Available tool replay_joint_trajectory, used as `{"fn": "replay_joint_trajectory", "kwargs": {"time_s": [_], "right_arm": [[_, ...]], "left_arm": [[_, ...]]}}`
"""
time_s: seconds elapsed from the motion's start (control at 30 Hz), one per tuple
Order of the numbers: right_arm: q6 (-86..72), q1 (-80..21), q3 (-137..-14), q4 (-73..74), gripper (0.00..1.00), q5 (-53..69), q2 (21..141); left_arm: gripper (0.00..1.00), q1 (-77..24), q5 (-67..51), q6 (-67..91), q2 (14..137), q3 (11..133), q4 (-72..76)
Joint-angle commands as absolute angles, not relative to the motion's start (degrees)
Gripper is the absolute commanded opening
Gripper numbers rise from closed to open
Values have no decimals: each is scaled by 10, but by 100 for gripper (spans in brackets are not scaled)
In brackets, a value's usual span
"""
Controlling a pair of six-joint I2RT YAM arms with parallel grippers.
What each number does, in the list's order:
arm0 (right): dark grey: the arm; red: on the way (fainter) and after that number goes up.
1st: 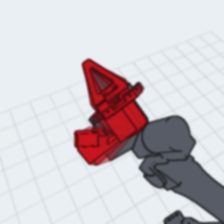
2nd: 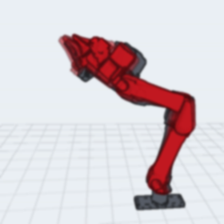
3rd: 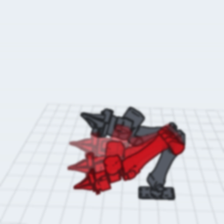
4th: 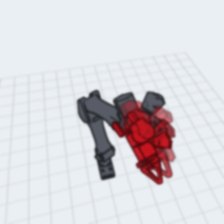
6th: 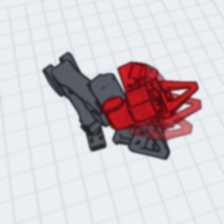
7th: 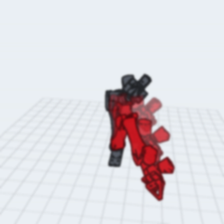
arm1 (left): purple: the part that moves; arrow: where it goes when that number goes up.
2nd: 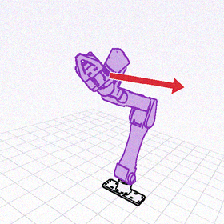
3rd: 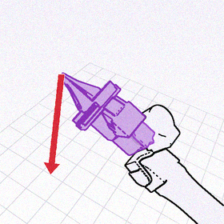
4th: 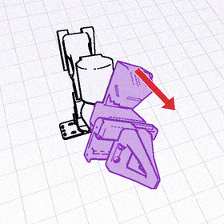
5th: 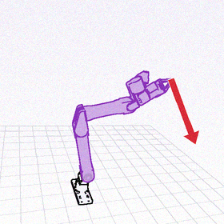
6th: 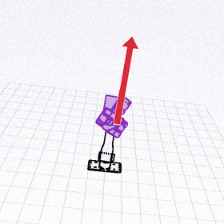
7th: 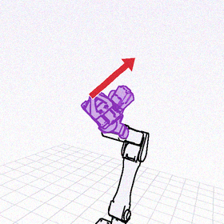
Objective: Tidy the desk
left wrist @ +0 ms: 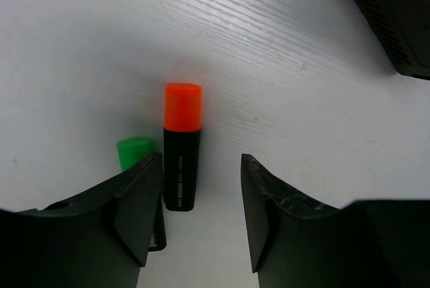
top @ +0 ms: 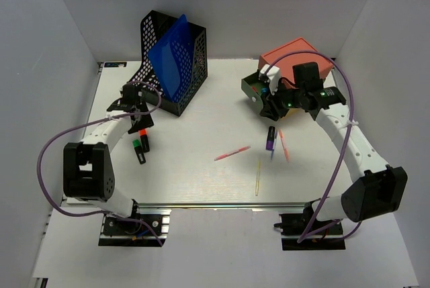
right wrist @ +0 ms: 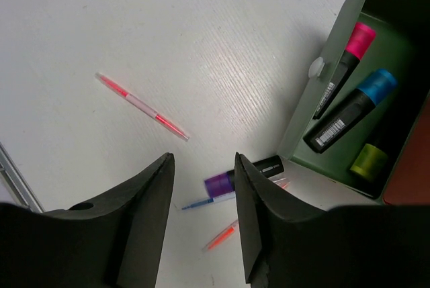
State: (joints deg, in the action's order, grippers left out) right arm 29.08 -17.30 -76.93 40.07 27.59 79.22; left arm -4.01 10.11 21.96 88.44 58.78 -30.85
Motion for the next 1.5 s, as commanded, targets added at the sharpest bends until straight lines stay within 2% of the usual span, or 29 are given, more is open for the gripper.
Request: {"fn": "replay_joint_trajectory", "kwargs": {"time_s": [0.0, 0.77, 0.87, 1.0, 1.03, 1.13, 1.23, 1.3, 1.37, 1.43, 1.47], "right_arm": [[287, -167, -761, 380, 47, 283, 777], [276, -157, -780, 394, 50, 292, 793], [275, -154, -782, 395, 50, 291, 791], [275, -152, -785, 398, 50, 290, 792], [274, -150, -785, 398, 50, 290, 791], [272, -150, -789, 400, 50, 291, 790], [271, -146, -792, 402, 50, 292, 788], [264, -143, -793, 403, 49, 293, 787], [250, -140, -795, 396, 46, 289, 787], [226, -134, -797, 389, 28, 287, 787], [218, -131, -797, 386, 9, 287, 784]], "left_arm": [[60, -28, 125, 194, 892, 604, -301], [62, -28, 100, 161, 1003, 608, -283], [57, -28, 96, 161, 1012, 607, -280], [39, -28, 86, 163, 1019, 599, -276], [31, -28, 83, 163, 1017, 595, -274], [19, -28, 60, 168, 1001, 577, -265], [11, -28, 12, 169, 963, 558, -252], [9, -39, -32, 167, 933, 555, -245], [8, -44, -130, 168, 877, 541, -212], [8, -52, -231, 189, 835, 520, -182], [7, -52, -265, 197, 814, 519, -161]]}}
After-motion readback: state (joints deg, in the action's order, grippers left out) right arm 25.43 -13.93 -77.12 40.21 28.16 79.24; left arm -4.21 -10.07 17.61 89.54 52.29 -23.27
